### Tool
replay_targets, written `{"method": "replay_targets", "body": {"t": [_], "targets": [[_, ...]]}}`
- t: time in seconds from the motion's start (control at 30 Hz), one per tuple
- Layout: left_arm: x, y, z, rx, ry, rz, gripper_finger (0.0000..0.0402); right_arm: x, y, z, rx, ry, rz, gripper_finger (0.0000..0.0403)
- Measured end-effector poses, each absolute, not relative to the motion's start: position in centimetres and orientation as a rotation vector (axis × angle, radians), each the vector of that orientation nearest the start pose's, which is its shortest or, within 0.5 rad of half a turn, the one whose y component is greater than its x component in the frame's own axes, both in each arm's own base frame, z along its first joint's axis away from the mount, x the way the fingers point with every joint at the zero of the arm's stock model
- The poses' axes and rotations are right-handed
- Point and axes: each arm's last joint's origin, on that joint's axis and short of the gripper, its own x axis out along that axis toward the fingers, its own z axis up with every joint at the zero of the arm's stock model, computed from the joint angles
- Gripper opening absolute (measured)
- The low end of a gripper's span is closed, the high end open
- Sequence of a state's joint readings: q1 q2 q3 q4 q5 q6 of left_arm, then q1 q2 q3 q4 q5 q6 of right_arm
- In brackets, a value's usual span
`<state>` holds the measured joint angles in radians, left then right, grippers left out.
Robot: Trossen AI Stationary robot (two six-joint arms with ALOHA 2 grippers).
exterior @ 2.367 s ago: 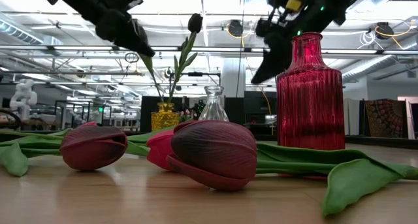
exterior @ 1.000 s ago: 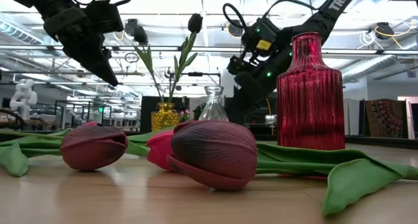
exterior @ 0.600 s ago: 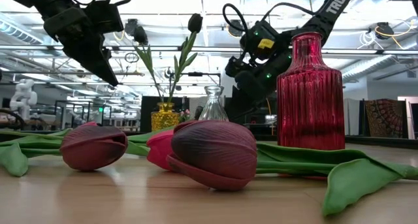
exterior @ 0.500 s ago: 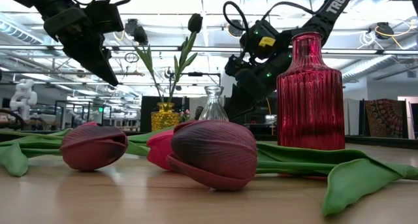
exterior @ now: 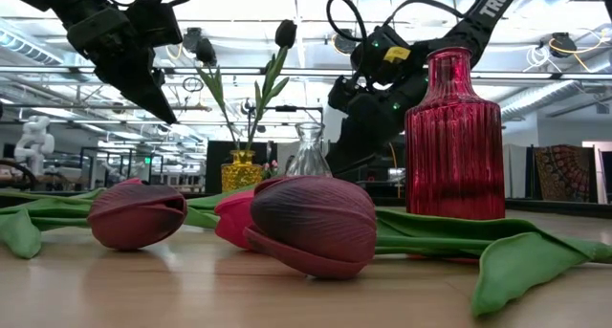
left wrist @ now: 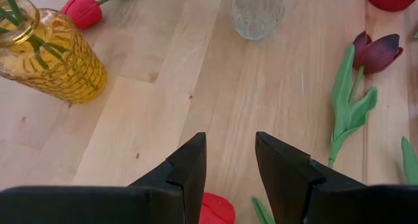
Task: Sort flowers into vase by color
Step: Adjust the transparent vase, then put the top red tulip into the transparent vase
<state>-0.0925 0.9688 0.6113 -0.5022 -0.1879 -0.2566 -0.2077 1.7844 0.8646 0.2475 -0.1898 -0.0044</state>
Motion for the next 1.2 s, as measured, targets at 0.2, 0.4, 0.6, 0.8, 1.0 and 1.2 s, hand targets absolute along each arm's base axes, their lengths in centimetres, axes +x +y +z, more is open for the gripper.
{"method": "replay_targets", "body": {"t": [0.2,0.4,0.6,0.8,1.0,1.2], "targets": [[18.4,-1.2,21.9,-0.134,0.831,0.204,0.0140,33.8,-6.6,13.9,0.155,0.707,-0.026,0.0183],[18.3,-1.4,21.8,-0.184,0.828,0.217,0.0140,33.3,-6.7,14.5,0.157,0.740,-0.090,0.0183],[17.8,-2.5,20.4,-0.247,0.846,0.214,0.0140,31.8,-7.0,15.8,0.093,0.820,-0.269,0.0183],[17.4,-4.0,20.1,-0.322,0.839,0.227,0.0140,31.4,-7.4,15.1,0.065,0.883,-0.310,0.0183],[16.8,-6.0,20.2,-0.319,0.784,0.259,0.0140,31.3,-8.4,14.1,0.079,0.912,-0.343,0.0183],[16.6,-7.7,20.2,-0.296,0.713,0.269,0.0140,31.1,-9.8,12.3,0.112,0.968,-0.384,0.0182]]}}
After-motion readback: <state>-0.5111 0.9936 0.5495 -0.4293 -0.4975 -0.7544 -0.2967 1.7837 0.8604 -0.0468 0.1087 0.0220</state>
